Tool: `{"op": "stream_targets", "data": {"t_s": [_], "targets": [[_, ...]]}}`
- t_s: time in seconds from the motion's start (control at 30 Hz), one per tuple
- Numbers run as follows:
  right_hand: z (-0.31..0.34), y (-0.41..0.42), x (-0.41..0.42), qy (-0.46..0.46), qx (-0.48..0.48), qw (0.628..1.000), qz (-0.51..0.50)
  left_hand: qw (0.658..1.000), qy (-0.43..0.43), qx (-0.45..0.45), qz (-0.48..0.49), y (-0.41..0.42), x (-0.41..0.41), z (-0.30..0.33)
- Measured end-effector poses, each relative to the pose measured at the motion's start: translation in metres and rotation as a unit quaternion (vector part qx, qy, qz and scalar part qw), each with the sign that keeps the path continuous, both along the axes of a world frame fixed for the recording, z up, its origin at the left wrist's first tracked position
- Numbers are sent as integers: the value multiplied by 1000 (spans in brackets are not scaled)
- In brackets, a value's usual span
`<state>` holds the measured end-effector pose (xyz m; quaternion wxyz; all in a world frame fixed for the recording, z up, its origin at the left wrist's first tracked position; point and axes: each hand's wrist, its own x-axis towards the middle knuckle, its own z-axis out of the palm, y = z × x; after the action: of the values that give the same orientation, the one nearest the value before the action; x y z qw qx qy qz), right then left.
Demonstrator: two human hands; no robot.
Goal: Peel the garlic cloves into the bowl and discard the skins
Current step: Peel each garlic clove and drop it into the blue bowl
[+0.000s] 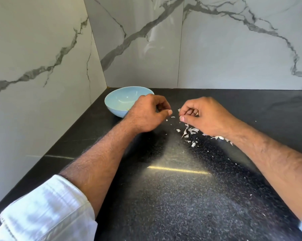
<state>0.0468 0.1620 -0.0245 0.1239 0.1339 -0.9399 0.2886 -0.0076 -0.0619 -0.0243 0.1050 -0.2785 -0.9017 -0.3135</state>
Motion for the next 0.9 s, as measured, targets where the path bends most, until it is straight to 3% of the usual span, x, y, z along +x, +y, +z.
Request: {"op": "stream_targets", "data": {"t_s": [0.07, 0.23, 0.4, 0.53, 0.6, 0.73, 0.87, 0.9], "targets": [[2, -3, 4, -2, -24, 1000, 2, 1000, -20, -21, -2, -4, -1, 2], [-6, -20, 8, 12, 40, 999, 19, 993, -102, -65, -5, -12, 2, 2], [-1, -24, 4, 112, 42, 993, 19, 990, -128, -56, -4, -13, 1, 3], [-11, -23, 3, 5, 159, 986, 51, 990, -126, -61, 2, -12, 2, 2], [-8, -23, 2, 34, 179, 982, 58, 990, -127, -64, 3, -12, 3, 2], [2, -22, 5, 176, 41, 983, 18, 989, -133, -66, -1, -12, 4, 3], [-9, -25, 5, -8, 135, 990, 43, 989, -134, -68, 0, -11, 5, 5], [-11, -22, 4, -14, 134, 990, 45, 989, -135, -65, -2, -11, 6, 5]]}}
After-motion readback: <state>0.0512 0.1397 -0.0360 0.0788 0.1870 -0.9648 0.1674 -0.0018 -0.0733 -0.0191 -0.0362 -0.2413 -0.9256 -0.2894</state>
